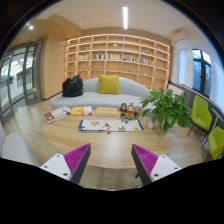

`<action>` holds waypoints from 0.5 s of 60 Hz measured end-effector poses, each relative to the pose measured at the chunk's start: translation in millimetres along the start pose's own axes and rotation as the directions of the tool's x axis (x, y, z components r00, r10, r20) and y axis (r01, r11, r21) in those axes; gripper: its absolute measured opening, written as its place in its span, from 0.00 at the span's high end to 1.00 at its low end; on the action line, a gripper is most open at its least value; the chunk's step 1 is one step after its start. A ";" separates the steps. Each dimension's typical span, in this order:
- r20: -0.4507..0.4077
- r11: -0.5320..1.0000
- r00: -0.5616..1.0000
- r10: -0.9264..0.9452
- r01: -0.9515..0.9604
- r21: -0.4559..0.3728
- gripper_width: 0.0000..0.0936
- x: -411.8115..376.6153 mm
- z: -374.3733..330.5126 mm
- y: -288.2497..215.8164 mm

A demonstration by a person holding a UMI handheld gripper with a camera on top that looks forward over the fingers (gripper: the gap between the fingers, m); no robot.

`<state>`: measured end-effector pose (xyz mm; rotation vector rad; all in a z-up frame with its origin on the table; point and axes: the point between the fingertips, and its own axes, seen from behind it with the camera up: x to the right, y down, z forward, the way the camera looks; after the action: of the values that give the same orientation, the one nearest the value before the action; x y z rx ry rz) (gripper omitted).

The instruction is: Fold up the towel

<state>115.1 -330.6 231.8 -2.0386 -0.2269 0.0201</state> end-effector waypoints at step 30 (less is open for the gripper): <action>0.130 0.986 0.991 -0.017 0.038 -0.162 0.08 -114.2 170.9 58.0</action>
<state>-7.5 -225.3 92.0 -2.2010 -0.3466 0.1190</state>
